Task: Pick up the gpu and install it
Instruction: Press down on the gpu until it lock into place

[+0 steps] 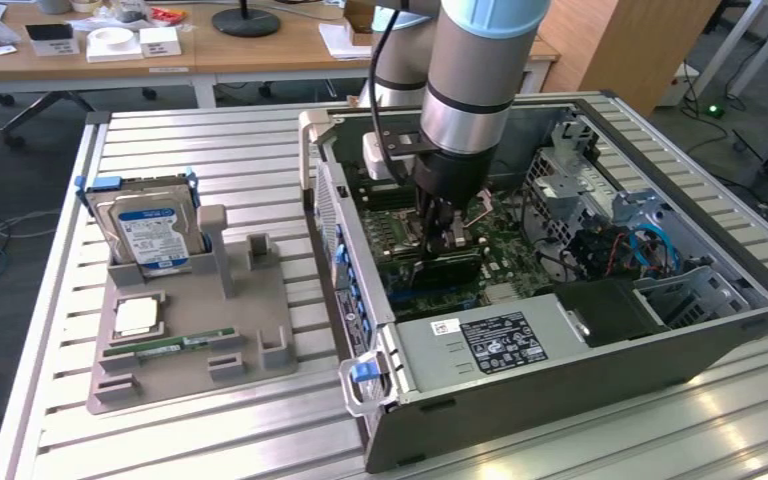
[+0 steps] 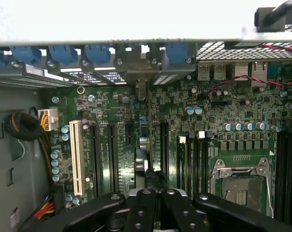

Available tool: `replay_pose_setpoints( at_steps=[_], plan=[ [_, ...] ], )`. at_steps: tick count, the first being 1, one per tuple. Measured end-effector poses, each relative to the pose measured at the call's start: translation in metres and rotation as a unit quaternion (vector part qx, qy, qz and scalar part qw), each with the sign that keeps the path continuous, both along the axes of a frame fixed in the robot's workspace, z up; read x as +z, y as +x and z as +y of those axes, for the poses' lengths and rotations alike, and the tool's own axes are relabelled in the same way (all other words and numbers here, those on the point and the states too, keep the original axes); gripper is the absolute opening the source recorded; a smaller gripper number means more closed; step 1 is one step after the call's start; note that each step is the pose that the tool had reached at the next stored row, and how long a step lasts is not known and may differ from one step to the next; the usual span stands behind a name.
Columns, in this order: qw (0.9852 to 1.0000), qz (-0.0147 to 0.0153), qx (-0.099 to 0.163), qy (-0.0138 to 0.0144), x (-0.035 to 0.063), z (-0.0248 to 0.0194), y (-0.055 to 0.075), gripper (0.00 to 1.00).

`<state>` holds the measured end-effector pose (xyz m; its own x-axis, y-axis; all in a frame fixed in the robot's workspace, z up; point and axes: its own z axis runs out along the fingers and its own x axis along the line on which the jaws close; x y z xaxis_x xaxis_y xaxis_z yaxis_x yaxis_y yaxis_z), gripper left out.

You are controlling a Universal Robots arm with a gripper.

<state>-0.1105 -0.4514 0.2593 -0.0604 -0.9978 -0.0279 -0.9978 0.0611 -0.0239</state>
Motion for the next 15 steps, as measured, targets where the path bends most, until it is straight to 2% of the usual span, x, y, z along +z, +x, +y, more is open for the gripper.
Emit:
replay_pose_setpoints(
  at_steps=[15],
  plan=[
    [1.0000, -0.0002, 0.000, 0.0004, -0.0013, 0.0001, -0.0016, 0.11]
  ],
)
